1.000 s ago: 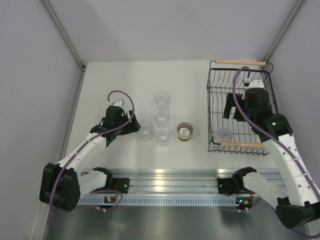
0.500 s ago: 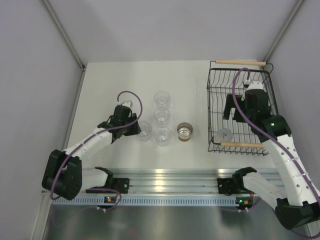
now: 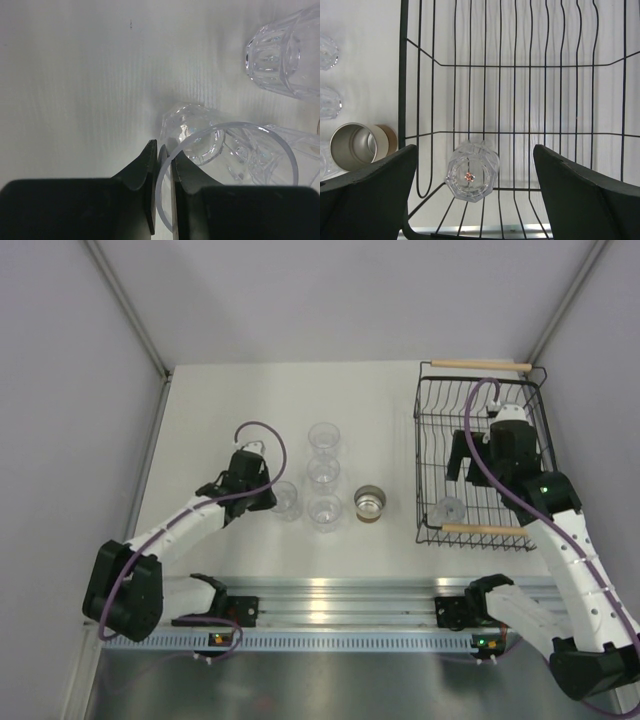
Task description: Load the cups into the dish rack
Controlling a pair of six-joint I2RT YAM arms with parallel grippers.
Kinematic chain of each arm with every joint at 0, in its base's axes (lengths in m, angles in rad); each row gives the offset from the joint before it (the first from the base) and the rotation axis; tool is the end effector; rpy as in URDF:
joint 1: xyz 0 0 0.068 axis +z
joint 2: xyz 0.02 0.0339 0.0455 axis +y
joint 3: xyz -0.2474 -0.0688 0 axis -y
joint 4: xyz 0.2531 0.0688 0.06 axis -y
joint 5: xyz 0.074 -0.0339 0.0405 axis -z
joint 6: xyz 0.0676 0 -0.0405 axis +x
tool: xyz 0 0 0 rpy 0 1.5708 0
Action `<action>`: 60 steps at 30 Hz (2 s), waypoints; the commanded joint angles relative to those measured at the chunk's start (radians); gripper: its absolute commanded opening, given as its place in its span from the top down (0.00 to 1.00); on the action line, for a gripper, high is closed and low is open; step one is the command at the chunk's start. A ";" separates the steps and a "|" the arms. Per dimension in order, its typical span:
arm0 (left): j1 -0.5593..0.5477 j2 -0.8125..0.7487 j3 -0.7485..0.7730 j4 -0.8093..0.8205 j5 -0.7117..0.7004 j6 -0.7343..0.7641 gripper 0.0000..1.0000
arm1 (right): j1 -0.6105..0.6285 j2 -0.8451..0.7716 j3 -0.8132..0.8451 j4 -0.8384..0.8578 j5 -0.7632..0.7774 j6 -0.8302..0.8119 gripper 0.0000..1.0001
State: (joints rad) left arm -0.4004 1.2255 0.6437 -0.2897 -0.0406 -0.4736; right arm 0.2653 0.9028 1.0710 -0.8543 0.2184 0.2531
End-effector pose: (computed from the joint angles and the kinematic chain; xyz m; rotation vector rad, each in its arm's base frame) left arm 0.2514 -0.1034 0.1490 -0.1087 2.4684 -0.3358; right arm 0.2109 0.0421 0.3206 0.1024 2.2355 0.0345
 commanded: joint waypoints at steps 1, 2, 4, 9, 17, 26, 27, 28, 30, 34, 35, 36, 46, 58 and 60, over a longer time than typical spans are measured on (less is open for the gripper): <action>-0.003 -0.078 0.057 0.003 -0.027 0.000 1.00 | -0.014 -0.012 0.006 0.044 -0.005 -0.012 0.01; -0.003 -0.113 0.063 -0.014 -0.030 0.000 1.00 | -0.015 -0.010 0.006 0.047 -0.007 -0.012 0.01; -0.003 -0.148 0.091 -0.026 -0.022 -0.005 1.00 | -0.015 -0.008 0.009 0.050 -0.014 -0.012 0.01; -0.003 -0.257 0.139 -0.028 0.065 -0.058 1.00 | -0.017 -0.022 0.009 0.080 -0.051 -0.020 0.00; -0.003 -0.330 0.162 0.151 0.351 -0.216 1.00 | -0.021 -0.126 -0.040 0.245 -0.256 -0.012 0.01; -0.003 -0.319 0.048 0.605 0.527 -0.476 1.00 | -0.031 -0.220 -0.239 0.609 -0.583 0.139 0.01; -0.006 -0.319 0.027 0.638 0.525 -0.511 1.00 | -0.034 -0.228 -0.278 0.686 -0.629 0.178 0.01; -0.009 -0.319 0.021 0.659 0.522 -0.522 1.00 | -0.032 -0.228 -0.296 0.721 -0.651 0.198 0.01; -0.021 -0.314 0.014 0.699 0.510 -0.545 1.00 | -0.034 -0.232 -0.345 0.826 -0.707 0.251 0.01; -0.070 -0.297 -0.004 0.811 0.478 -0.585 1.00 | -0.034 -0.242 -0.411 1.003 -0.783 0.334 0.00; -0.093 -0.290 -0.006 0.831 0.473 -0.592 1.00 | -0.034 -0.243 -0.422 1.033 -0.795 0.371 0.00; -0.104 -0.276 -0.006 0.875 0.469 -0.596 1.00 | -0.034 -0.248 -0.443 1.102 -0.821 0.388 0.01; -0.181 -0.147 -0.072 1.260 0.432 -0.737 1.00 | -0.034 -0.223 -0.600 1.651 -0.973 0.714 0.01; -0.262 0.017 0.045 1.331 0.432 -0.750 1.00 | -0.032 -0.087 -0.651 2.081 -1.062 0.945 0.00; -0.271 0.054 0.047 1.393 0.430 -0.769 1.00 | -0.032 -0.076 -0.658 2.085 -1.067 0.940 0.01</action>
State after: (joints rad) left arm -0.6556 1.2491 0.6472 0.9180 0.4015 -1.2037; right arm 0.2409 0.8177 0.4183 1.0634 -0.8162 1.1481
